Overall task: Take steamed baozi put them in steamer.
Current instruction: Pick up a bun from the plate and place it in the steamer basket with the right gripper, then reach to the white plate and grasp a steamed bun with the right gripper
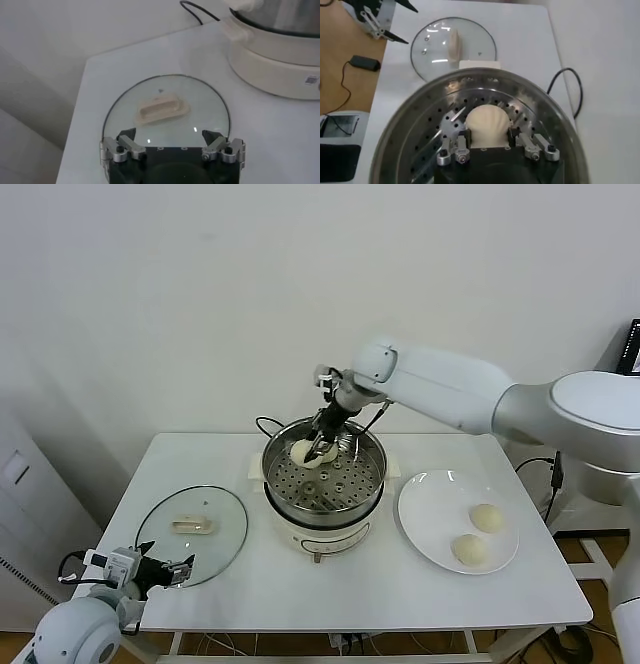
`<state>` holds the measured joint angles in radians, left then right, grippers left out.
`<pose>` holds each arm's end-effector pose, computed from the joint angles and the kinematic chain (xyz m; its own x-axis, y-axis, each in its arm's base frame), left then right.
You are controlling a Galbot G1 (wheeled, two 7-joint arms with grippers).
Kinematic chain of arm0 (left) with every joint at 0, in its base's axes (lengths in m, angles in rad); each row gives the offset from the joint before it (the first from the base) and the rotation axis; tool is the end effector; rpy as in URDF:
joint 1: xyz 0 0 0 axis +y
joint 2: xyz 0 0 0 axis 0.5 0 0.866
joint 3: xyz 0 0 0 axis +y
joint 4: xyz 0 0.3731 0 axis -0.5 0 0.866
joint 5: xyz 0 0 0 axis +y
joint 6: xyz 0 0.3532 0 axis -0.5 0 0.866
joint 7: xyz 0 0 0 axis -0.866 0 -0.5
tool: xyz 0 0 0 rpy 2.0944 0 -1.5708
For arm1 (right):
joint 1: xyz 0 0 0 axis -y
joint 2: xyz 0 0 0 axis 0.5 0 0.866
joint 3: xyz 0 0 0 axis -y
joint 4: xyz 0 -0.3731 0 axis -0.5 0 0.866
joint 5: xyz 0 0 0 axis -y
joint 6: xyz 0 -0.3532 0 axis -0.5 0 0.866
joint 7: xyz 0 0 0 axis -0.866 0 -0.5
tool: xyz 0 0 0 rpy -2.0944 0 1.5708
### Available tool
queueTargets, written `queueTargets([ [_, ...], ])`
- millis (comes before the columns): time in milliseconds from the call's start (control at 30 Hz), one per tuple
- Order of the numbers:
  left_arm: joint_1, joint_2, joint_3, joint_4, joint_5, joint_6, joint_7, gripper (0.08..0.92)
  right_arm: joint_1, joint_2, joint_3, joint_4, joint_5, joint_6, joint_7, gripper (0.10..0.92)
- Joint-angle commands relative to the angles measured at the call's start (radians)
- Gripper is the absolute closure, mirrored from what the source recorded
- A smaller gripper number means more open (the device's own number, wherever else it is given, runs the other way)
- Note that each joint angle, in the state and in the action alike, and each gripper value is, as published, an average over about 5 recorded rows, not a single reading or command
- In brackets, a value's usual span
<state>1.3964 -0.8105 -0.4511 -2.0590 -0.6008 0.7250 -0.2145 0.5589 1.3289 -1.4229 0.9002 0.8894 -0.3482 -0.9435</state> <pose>0.2356 0.1266 -0.2623 -0.7607 0.0257 0.6486 0.2133 0.9536 0.2124 0.6402 0.1080 -0.0790 -0.0894 -0.4477 0.8897 -0.9945 -0.0087 -0.1044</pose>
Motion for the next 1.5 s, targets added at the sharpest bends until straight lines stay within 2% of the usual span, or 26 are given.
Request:
queueTargets([
  [33, 0.002, -0.001, -0.001, -0.002, 0.0, -0.002, 0.0, 0.177, -0.069, 0.062, 0.005, -0.038, -0.029, -0.021, 0.046, 0.558],
  [333, 0.003, -0.002, -0.002, -0.001, -0.003, -0.002, 0.001, 0.177, -0.107, 0.077, 0.013, -0.055, -0.057, -0.024, 0.065, 0.55],
  [533, 0.004, -0.002, -0.004, -0.001, -0.006, -0.001, 0.001, 0.177, -0.098, 0.074, 0.029, -0.054, -0.052, -0.029, 0.08, 0.406],
  [767, 0.003, -0.001, -0.007, -0.004, -0.016, 0.001, -0.001, 0.177, -0.005, 0.008, 0.028, -0.002, -0.04, -0.025, 0.014, 0.225],
  [1000, 0.001, 0.001, -0.015, -0.013, -0.029, 0.005, -0.002, 0.177, 0.163, -0.23, -0.022, 0.124, -0.075, 0.05, -0.149, 0.203],
  [1233, 0.003, 0.003, -0.016, -0.016, -0.031, 0.007, -0.001, 0.177, 0.261, -0.484, -0.104, 0.256, -0.208, 0.129, -0.263, 0.203],
  [1500, -0.005, 0.006, -0.016, -0.015, -0.036, 0.008, -0.001, 0.177, 0.177, -0.69, -0.103, 0.323, -0.392, 0.218, -0.316, 0.203],
])
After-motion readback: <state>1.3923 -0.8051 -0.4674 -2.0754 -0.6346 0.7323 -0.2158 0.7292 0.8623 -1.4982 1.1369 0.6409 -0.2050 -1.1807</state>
